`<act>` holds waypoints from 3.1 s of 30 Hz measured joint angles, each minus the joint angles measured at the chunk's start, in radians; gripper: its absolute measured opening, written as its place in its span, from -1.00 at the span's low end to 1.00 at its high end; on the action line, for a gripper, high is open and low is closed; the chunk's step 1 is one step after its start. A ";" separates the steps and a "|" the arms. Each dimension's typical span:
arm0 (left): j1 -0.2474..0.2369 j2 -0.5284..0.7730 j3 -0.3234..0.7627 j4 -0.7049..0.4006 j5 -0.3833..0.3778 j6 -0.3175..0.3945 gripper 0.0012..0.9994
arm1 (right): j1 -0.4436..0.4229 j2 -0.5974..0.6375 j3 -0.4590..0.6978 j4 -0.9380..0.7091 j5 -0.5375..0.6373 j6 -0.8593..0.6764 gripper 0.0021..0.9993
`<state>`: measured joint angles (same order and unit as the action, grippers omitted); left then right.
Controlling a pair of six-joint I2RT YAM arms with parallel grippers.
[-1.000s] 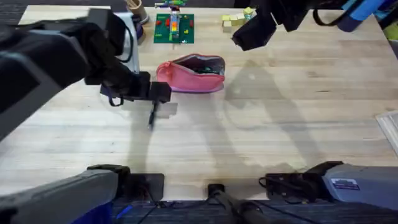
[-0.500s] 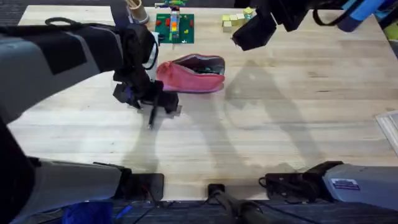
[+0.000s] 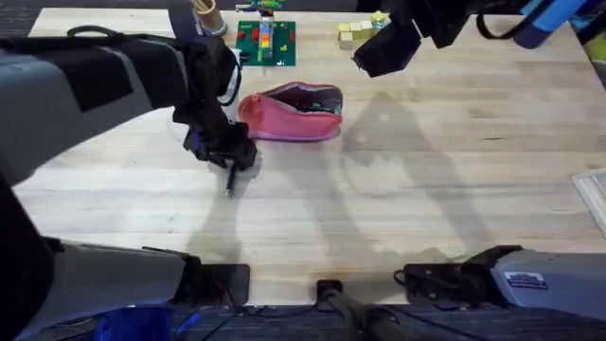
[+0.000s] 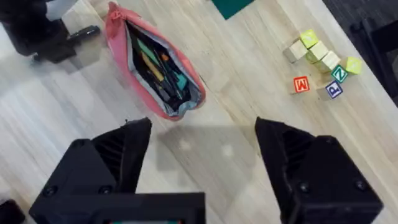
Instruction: Unzip the bag, pick up the pens from the table one at a time and place them inside, then zip the bag closed.
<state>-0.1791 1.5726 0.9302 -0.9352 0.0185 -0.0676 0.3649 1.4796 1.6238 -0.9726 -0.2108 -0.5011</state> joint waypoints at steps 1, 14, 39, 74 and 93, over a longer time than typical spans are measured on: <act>0.000 0.000 0.000 0.000 0.001 -0.002 -0.53 | 0.000 0.000 0.000 0.000 0.000 0.000 1.00; -0.001 0.002 0.008 -0.020 -0.001 -0.022 -0.92 | 0.000 0.000 0.000 -0.001 0.000 0.000 0.99; -0.002 0.055 0.597 -0.196 -0.064 0.153 -0.91 | 0.000 -0.053 0.000 -0.151 -0.004 0.000 1.00; -0.015 0.230 0.748 -0.179 0.813 1.384 -0.92 | -0.023 -0.147 0.000 -0.258 -0.008 0.000 0.99; -0.015 0.427 0.749 -0.215 0.898 1.483 -0.91 | -0.023 -0.149 0.000 -0.256 -0.007 0.000 1.00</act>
<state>-0.1940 1.9996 1.6791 -1.1503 0.9169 1.4151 0.3420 1.3308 1.6238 -1.2285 -0.2180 -0.5007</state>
